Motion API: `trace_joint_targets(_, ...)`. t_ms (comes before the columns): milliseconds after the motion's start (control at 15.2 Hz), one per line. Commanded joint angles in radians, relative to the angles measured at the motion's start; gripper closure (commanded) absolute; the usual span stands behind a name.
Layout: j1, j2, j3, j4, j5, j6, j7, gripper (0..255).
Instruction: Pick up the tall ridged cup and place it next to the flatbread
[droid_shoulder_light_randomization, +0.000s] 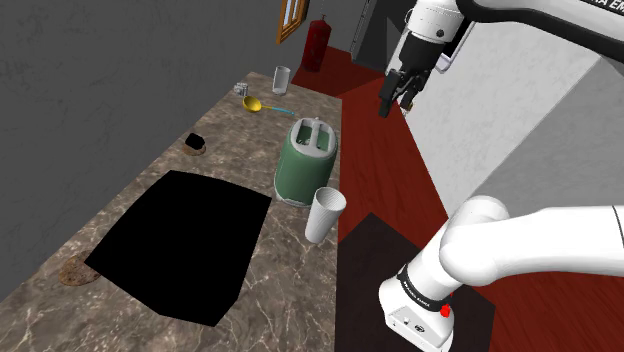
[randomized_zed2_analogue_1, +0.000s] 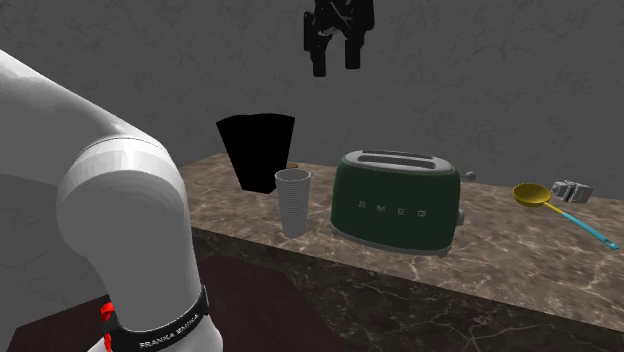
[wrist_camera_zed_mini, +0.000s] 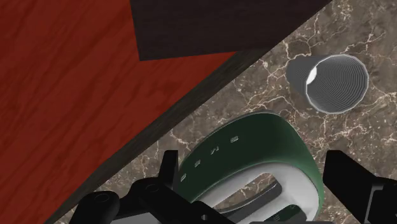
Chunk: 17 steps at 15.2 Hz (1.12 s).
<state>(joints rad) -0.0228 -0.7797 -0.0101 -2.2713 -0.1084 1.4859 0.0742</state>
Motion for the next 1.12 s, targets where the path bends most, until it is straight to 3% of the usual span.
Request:
trace_joint_targets(0,0.0,0.0,0.0,0.0,0.0,0.0,0.0,0)
trace_joint_targets(528,0.047,-0.036,0.123,-0.214,0.099,0.17,0.153,0)
trace_joint_targets(1056,0.11,0.025,0.267,-0.357,0.207,0.374,0.307,0)
